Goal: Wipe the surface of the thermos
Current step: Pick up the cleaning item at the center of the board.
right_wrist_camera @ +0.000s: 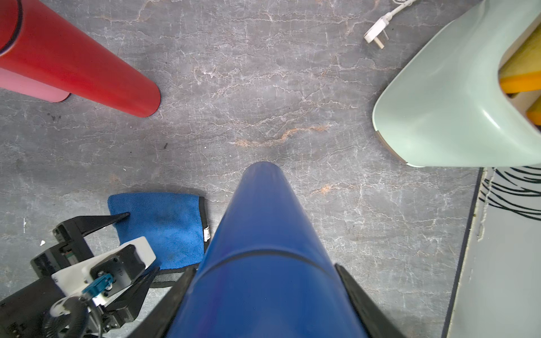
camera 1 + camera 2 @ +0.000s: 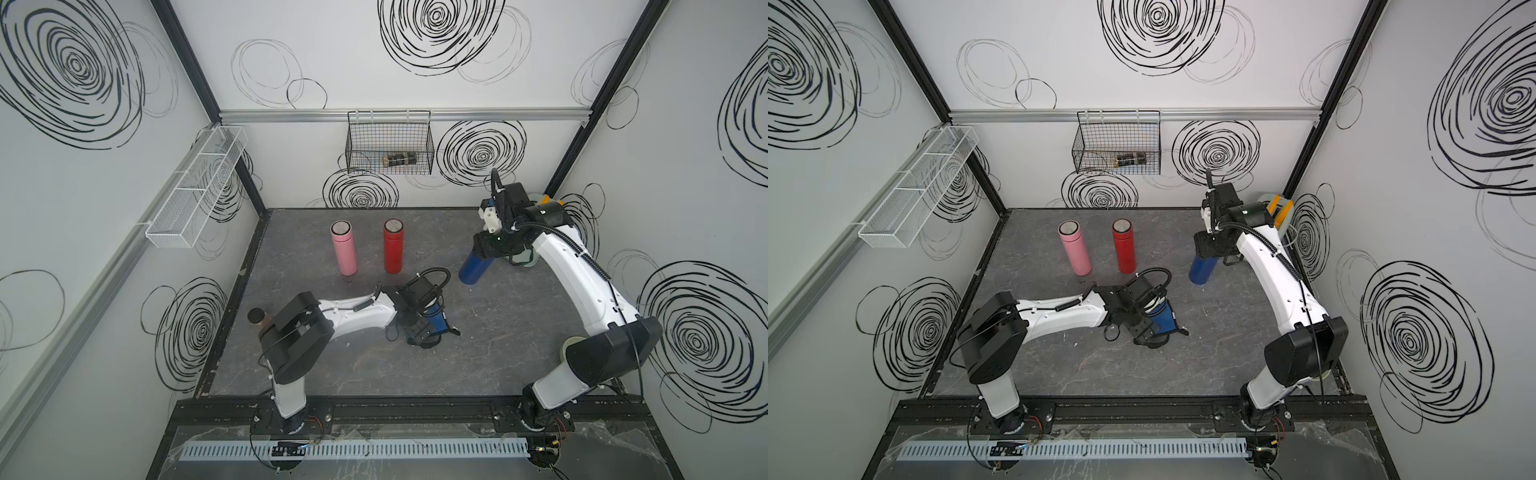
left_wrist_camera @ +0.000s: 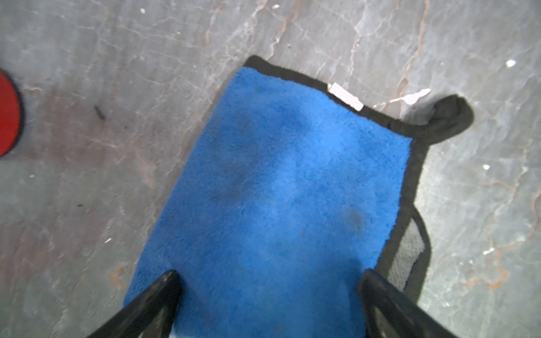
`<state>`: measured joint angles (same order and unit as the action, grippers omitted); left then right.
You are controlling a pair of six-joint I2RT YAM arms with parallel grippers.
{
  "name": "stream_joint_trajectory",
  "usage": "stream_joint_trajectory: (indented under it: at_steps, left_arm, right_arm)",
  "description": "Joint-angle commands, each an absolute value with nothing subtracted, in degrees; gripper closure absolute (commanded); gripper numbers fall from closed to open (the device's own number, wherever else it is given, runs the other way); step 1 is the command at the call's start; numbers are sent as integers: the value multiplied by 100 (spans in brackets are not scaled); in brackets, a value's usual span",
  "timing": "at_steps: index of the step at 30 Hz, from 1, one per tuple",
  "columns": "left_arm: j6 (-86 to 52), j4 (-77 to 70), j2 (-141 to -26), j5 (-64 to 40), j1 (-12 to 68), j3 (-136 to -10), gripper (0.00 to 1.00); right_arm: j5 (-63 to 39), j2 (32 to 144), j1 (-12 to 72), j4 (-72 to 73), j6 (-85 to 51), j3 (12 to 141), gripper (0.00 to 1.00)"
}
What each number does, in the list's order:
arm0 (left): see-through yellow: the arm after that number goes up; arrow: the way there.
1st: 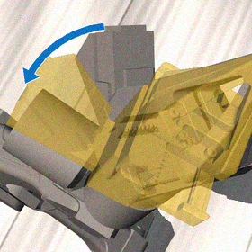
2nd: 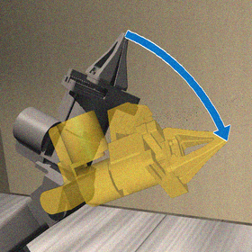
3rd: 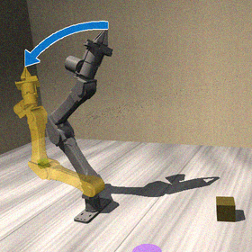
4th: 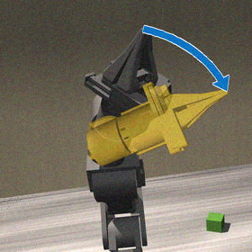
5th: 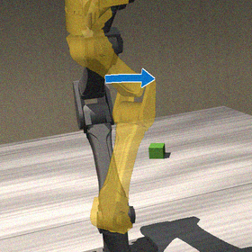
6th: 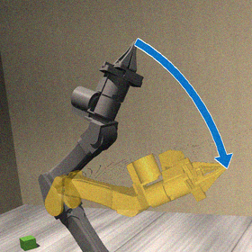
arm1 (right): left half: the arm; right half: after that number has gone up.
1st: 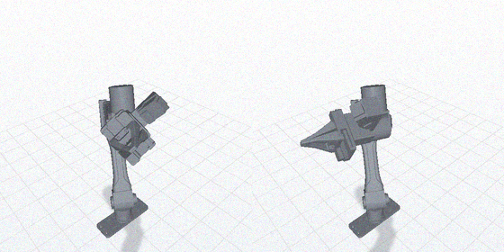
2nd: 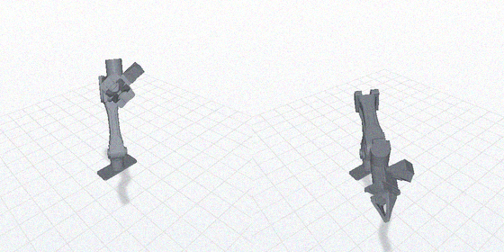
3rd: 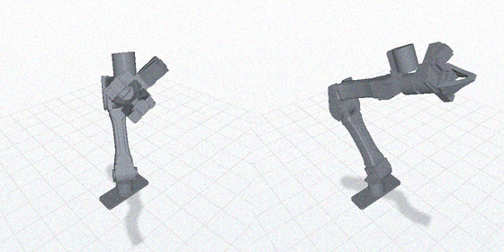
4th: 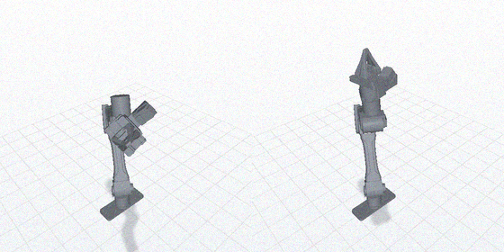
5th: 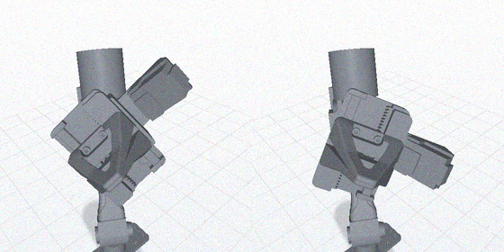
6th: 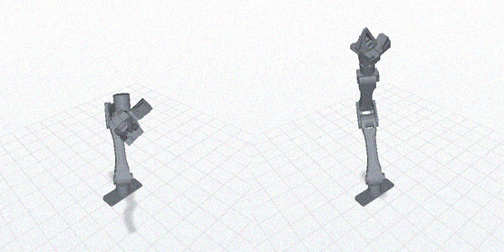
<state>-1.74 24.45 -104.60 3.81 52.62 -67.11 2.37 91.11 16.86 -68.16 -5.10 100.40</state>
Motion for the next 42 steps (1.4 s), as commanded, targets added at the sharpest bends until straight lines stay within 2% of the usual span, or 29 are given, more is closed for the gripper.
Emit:
stream_joint_trajectory:
  at_steps: [1,5,10,11,12,15,20,31,36,42]
  left_arm:
    - [-80,2317,-10709,149,5310,-6838,4]
    - [-96,2309,-10849,242,5335,-6820,9]
    - [-112,2380,-10948,357,5371,-6837,23]
    - [-123,2366,-10972,336,5383,-6823,28]
    - [-123,2356,-10993,282,5384,-6812,37]
    - [-182,2294,-11002,225,5370,-6723,70]
    - [-493,1646,-10327,129,5331,-6038,100]
    - [-1026,940,-7738,283,5262,-4498,100]
    - [-982,752,-6658,587,5174,-3953,100]
    - [-867,248,-5575,403,5044,-3389,100]
  right_arm:
    - [184,8852,1661,-6618,-456,10016,100]
    - [175,8836,1661,-6618,-457,10009,100]
    - [104,8835,1660,-6601,-439,9986,100]
    - [92,8837,1659,-6600,-437,9976,100]
    - [79,8834,1661,-6592,-425,9974,100]
    - [43,8809,1661,-6570,-403,9925,100]
    - [4,8733,1709,-6487,-369,9762,100]
    - [317,8552,2529,-6299,-22,9307,100]
    - [-133,8447,2834,-6095,693,8939,100]
    - [-252,8394,2999,-5985,803,8768,100]
